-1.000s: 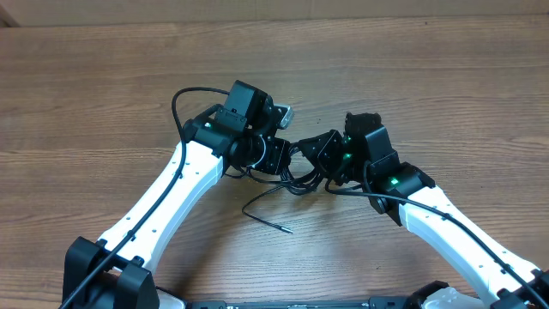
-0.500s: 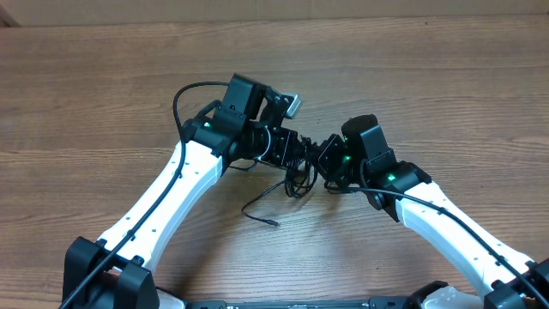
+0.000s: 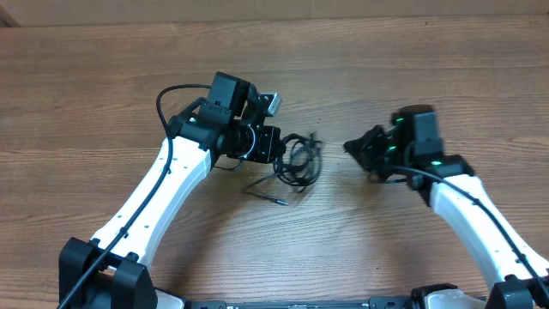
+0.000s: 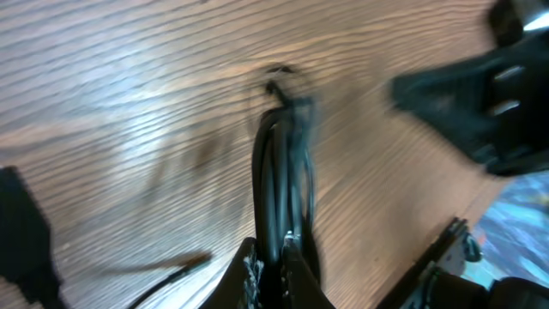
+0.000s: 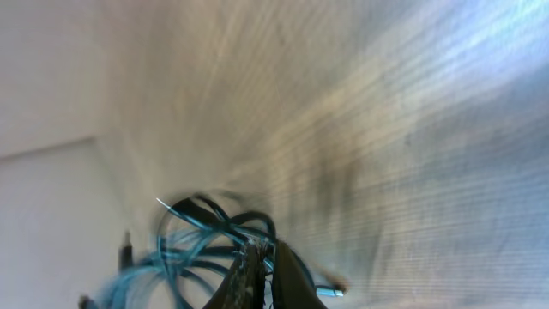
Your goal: Untangle cables
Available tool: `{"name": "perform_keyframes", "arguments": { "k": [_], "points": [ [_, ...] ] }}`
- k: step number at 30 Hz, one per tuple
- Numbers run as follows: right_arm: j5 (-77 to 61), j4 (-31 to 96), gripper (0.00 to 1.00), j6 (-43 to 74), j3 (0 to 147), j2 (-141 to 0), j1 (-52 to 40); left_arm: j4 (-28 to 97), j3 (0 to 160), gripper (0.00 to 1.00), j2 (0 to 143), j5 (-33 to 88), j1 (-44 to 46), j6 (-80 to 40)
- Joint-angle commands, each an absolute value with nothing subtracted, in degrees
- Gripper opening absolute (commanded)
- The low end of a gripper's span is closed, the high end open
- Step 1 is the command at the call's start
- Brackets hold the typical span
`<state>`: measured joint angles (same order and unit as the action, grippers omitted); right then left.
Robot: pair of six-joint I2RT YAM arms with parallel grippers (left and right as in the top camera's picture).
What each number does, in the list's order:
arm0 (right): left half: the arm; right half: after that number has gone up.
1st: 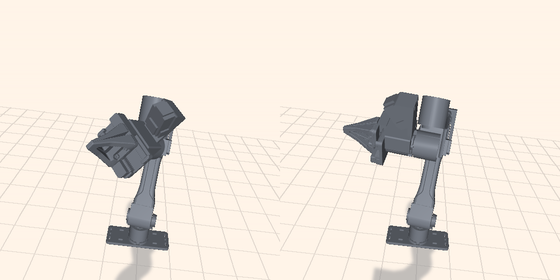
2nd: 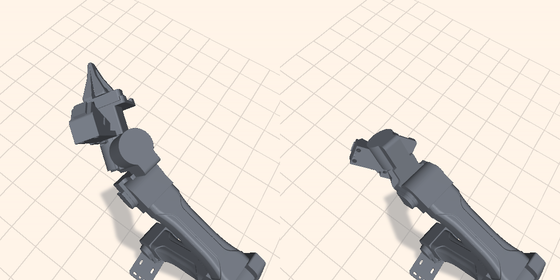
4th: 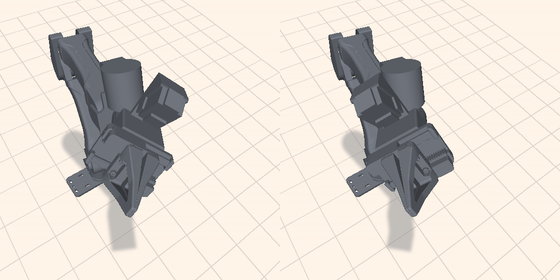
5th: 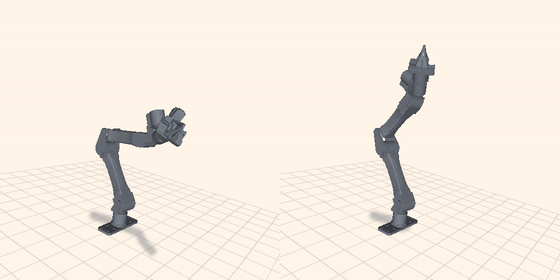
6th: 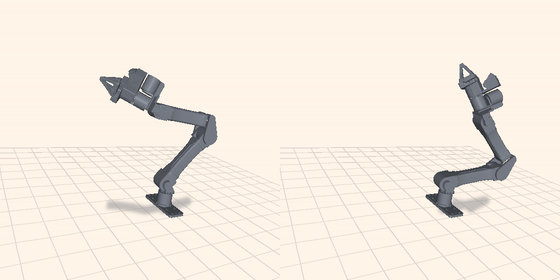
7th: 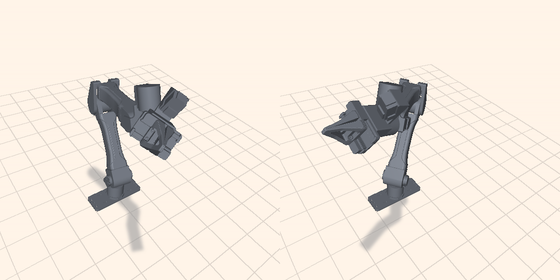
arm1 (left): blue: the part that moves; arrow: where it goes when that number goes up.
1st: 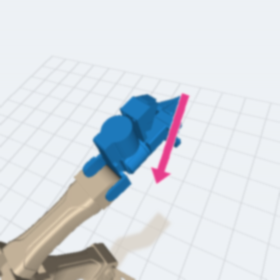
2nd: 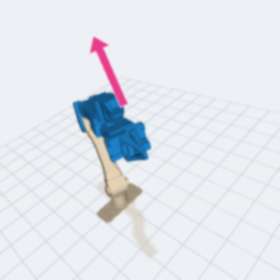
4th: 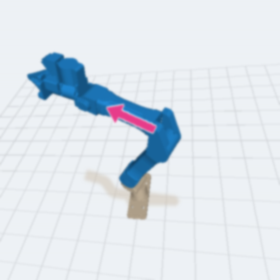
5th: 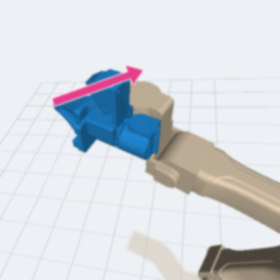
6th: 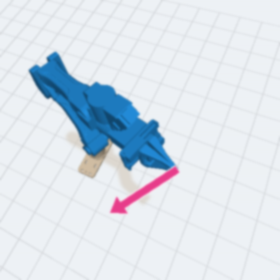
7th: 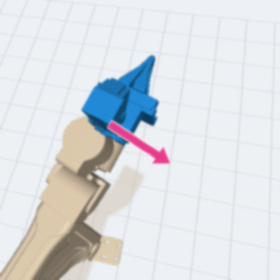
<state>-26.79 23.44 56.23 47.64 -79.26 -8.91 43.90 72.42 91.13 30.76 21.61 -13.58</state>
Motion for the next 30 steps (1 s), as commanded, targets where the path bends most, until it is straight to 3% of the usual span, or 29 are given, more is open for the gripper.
{"name": "perform_keyframes", "arguments": {
  "k": [1,7,14,22,30],
  "points": [
    [-35.0,20.6,0.04,50.5,47.7,-76.7,-4.3,44.6,73.9,0.04,90.2,28.3,21.1,-13.3],
    [-46.0,16.4,0.04,49.0,47.7,-76.6,0.9,44.9,73.9,0.04,90.3,28.1,21.1,-12.7],
    [-47.3,20.5,0.25,46.1,47.6,-76.6,-4.4,42.5,73.9,0.04,90.3,37.4,21.2,0.3],
    [-33.0,19.4,0.26,49.8,47.6,-76.6,-18.6,41.8,73.9,0.04,90.3,42.0,21.4,4.5],
    [-24.6,14.7,0.25,57.3,47.6,-76.6,-24.2,41.7,73.9,0.04,90.3,46.4,21.5,4.5]
  ]
}}
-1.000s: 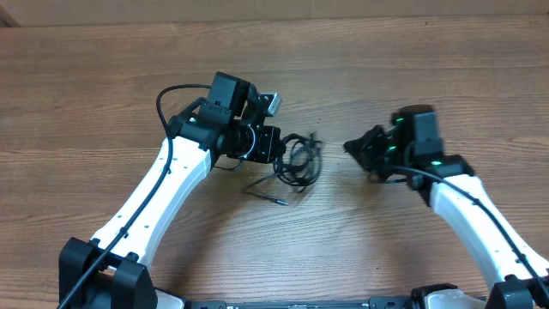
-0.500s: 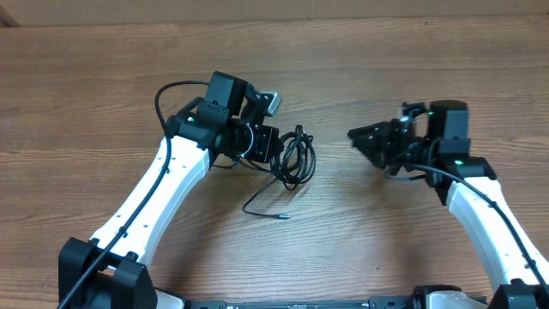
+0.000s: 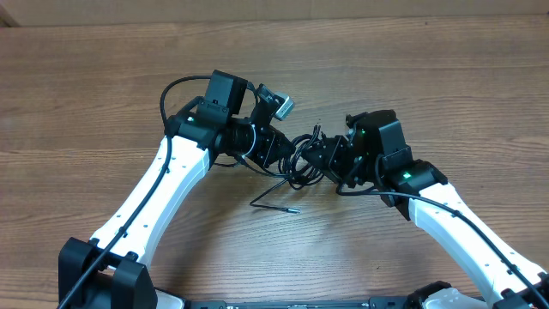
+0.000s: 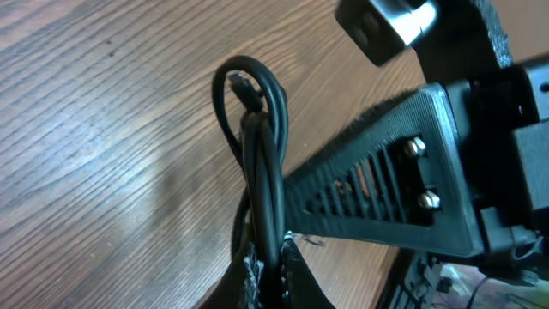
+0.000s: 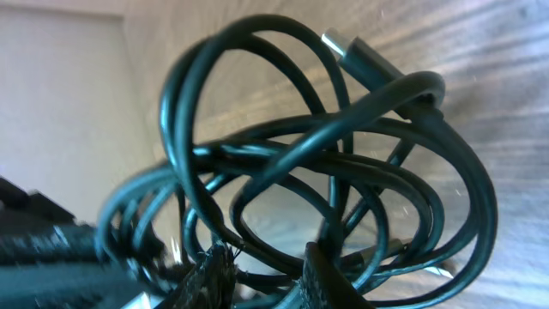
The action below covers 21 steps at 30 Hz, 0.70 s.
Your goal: Untangle cables
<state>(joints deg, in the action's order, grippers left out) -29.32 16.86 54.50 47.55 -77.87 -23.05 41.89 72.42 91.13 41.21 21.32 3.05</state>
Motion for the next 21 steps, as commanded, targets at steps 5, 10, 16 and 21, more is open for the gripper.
{"name": "perform_keyframes", "arguments": {
  "k": [5,10,16,21],
  "points": [
    [-21.9,13.3,0.25,60.1,47.6,-76.7,-25.1,41.6,73.9,0.04,90.3,49.7,22.2,4.5],
    [-20.6,12.6,0.25,61.8,47.6,-77.4,-25.1,41.1,73.9,0.04,90.3,52.7,23.4,4.5],
    [-22.3,9.8,0.04,61.8,47.6,-79.6,-25.1,39.8,73.9,0.05,90.3,53.4,24.8,4.5],
    [-26.6,9.1,0.04,61.1,47.6,-79.4,-24.1,41.5,73.9,0.04,90.3,42.5,24.7,3.0]
  ]
}}
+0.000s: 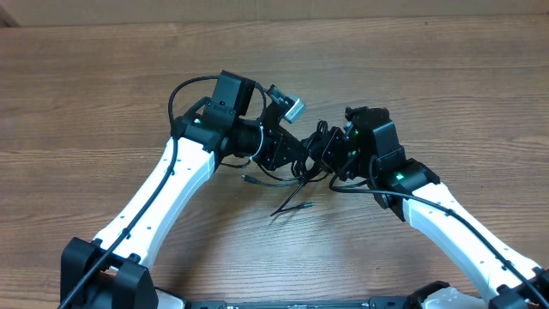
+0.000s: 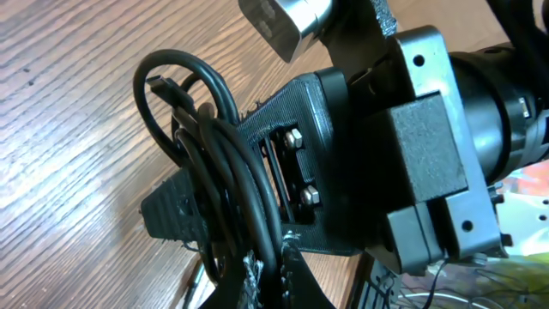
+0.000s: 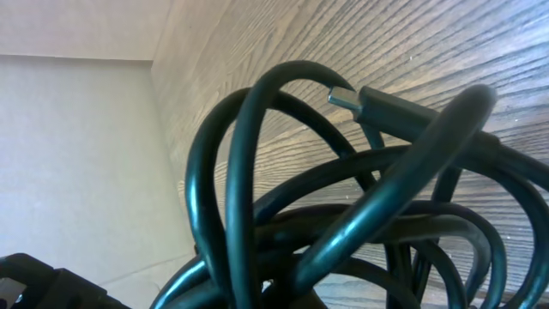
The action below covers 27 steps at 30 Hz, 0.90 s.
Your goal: Untangle cables
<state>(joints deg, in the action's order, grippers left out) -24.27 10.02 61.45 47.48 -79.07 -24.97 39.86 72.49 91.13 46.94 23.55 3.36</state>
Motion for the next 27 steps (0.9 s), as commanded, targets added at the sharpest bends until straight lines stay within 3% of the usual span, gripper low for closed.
{"name": "perform_keyframes", "arguments": {
  "k": [1,3,8,14,27],
  "points": [
    [-28.0,9.1,0.04,61.0,47.6,-79.2,-23.4,42.0,73.9,0.04,90.3,38.1,24.7,2.2],
    [-36.4,7.4,0.04,57.3,47.6,-77.9,-20.1,43.5,73.9,0.04,90.3,24.3,24.5,-2.4],
    [-50.0,3.6,0.04,52.1,47.6,-75.8,-14.2,43.7,73.9,0.04,90.3,15.0,23.7,-8.5],
    [-62.3,-2.9,0.04,50.6,47.6,-75.0,-7.0,43.3,73.9,0.04,90.7,15.4,24.0,-9.5],
    [-61.0,-22.0,0.04,63.8,47.6,-75.0,3.0,44.0,73.2,0.04,90.7,30.3,24.4,-1.1]
  ]
}}
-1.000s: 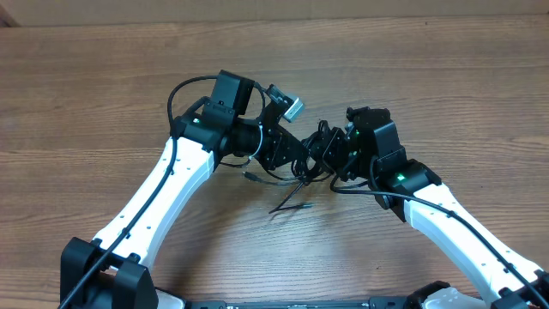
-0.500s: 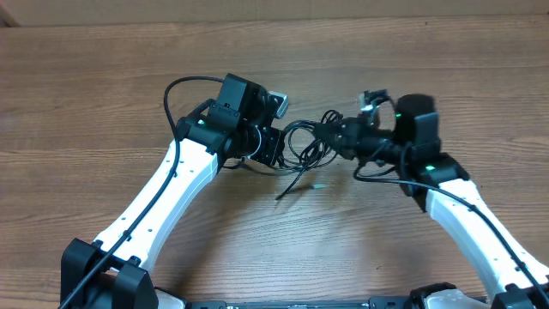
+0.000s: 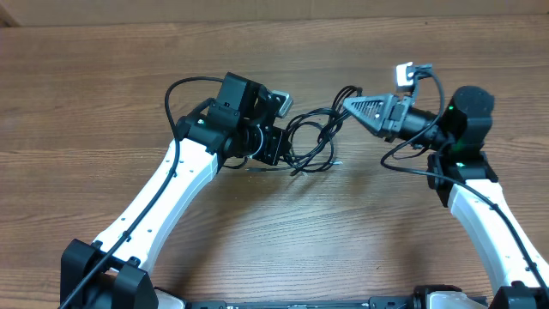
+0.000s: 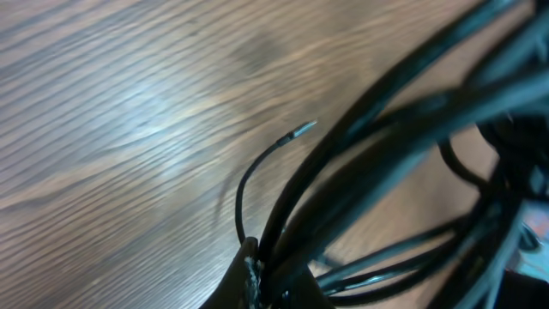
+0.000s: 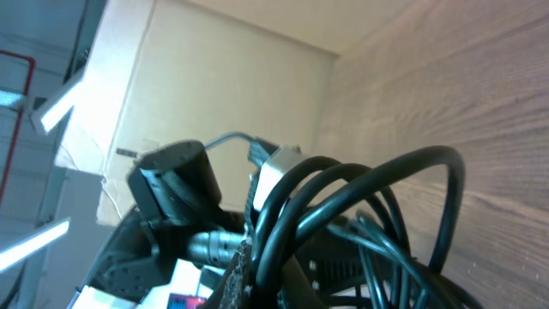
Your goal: Untangle cables
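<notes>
A tangle of black cables (image 3: 313, 137) hangs stretched between my two grippers over the wooden table (image 3: 103, 77). My left gripper (image 3: 281, 148) is shut on the tangle's left side; in the left wrist view several strands (image 4: 360, 172) run out of its jaws and a thin loose end (image 4: 300, 129) sticks up. My right gripper (image 3: 347, 103) is shut on loops at the tangle's upper right. In the right wrist view those loops (image 5: 360, 184) arch out of the jaws, with the left arm (image 5: 171, 184) behind them.
A loose plug end (image 3: 336, 161) points out of the tangle's lower right, just above the table. The right arm's own wiring (image 3: 403, 159) loops below its wrist. The table's far edge (image 3: 274, 21) runs along the top.
My right gripper was pressed into the tangle close to the left gripper; now it is up and to the right, shut on loops, and the tangle is drawn out between the grippers.
My left gripper held the tangle low over the table while the right gripper stood apart to the right. The right gripper was then at the tangle with its fingers around loops, then deep in it. Now it holds loops well away from the left gripper.
</notes>
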Available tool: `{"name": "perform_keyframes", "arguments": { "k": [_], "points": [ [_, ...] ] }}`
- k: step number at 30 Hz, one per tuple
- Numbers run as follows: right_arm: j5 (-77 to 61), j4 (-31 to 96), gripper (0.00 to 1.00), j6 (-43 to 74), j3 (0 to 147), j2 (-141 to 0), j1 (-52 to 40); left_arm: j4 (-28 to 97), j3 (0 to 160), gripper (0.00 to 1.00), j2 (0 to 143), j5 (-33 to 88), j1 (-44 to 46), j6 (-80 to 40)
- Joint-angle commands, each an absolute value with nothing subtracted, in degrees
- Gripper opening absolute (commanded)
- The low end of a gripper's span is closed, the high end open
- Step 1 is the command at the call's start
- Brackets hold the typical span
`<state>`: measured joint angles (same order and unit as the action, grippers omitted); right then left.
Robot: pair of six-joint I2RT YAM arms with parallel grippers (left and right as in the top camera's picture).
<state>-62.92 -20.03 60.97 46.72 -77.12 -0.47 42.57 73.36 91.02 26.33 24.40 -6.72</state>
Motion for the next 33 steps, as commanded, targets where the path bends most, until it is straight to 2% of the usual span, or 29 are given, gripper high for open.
{"name": "perform_keyframes", "arguments": {
  "k": [1,6,8,9,12,16,21,24,29,33],
  "points": [
    [-60.2,-21.4,0.04,63.0,47.6,-75.1,3.3,43.9,73.2,0.04,90.7,31.9,24.5,0.0],
    [-53.6,-11.5,0.04,52.5,47.6,-75.2,3.9,45.3,73.2,0.04,90.7,37.0,24.8,7.5],
    [-48.8,-6.1,0.04,49.1,47.6,-75.2,4.2,47.2,73.2,0.04,90.7,36.9,24.6,10.8],
    [-42.0,0.4,0.04,47.6,47.6,-75.2,4.7,49.5,73.2,0.04,90.7,36.9,24.0,13.4],
    [-30.5,11.3,0.04,45.8,47.6,-75.2,6.1,51.4,73.3,0.04,90.4,37.3,21.2,14.2],
    [-26.5,18.6,0.04,40.1,47.6,-75.2,7.6,50.3,74.5,0.04,89.4,43.4,13.7,13.9],
    [-25.3,22.8,0.04,40.0,47.6,-75.2,9.1,44.8,75.7,0.04,89.3,54.7,5.0,6.9],
    [-26.0,24.1,0.06,40.0,47.6,-75.2,9.1,41.6,75.7,0.04,89.3,61.4,2.7,2.7],
    [-35.5,25.7,0.18,39.8,47.6,-75.2,7.5,40.9,75.6,0.04,89.3,69.3,4.8,6.2],
    [-46.4,24.1,0.29,31.3,47.6,-75.2,4.0,40.4,75.6,0.04,89.5,68.7,8.6,10.7]
  ]
}}
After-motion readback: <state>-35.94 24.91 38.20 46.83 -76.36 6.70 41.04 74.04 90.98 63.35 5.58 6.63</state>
